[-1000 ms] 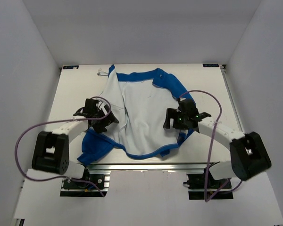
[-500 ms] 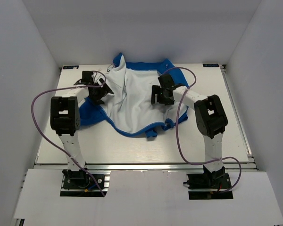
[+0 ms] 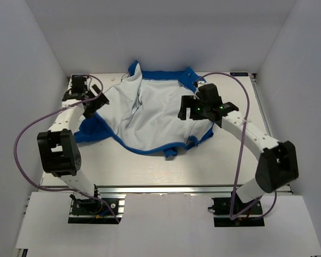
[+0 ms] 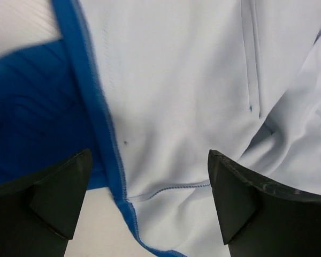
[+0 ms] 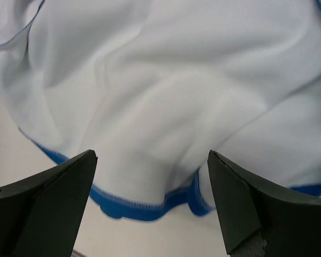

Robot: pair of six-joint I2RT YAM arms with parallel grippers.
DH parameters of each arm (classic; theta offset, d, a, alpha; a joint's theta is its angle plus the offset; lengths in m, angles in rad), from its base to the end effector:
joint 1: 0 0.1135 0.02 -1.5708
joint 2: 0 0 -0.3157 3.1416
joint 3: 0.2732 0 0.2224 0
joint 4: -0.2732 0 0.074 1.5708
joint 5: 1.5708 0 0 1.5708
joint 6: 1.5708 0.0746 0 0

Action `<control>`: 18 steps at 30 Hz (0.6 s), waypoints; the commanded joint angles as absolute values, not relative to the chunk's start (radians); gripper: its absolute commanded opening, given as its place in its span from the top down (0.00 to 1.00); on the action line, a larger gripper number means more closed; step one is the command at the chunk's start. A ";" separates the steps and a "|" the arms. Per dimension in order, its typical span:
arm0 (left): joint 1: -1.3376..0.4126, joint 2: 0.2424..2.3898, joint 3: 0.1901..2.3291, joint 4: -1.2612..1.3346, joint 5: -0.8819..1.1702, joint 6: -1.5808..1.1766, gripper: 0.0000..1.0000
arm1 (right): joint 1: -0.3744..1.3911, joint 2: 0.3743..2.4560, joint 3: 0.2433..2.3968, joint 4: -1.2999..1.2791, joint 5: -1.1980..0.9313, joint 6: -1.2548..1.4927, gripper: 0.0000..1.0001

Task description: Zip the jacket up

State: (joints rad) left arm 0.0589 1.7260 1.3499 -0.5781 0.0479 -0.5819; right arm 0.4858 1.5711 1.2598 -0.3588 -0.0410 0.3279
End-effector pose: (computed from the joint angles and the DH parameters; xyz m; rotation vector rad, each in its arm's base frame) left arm 0.3755 0.0186 0.2814 -0.7831 2.4215 -0.2684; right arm 0.3158 0.1702 0.3285 -0.2028 2.2763 0.4802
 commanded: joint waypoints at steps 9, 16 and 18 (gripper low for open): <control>0.279 1.995 1.643 -0.598 0.018 -0.490 0.02 | 0.365 1.437 1.088 -0.469 0.158 0.365 0.11; 0.282 2.221 1.862 -0.584 0.090 -0.289 0.02 | 0.284 1.480 1.147 -0.488 0.160 0.293 0.11; 0.282 2.263 1.890 -0.597 0.118 -0.276 0.02 | 0.265 1.503 1.158 -0.488 0.156 0.298 0.11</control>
State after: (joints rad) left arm 0.2855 2.2723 1.8275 -0.5766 0.0647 -0.3565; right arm 0.2840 1.4811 1.1042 -0.4786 0.1368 0.3195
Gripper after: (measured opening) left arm 0.980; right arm 0.895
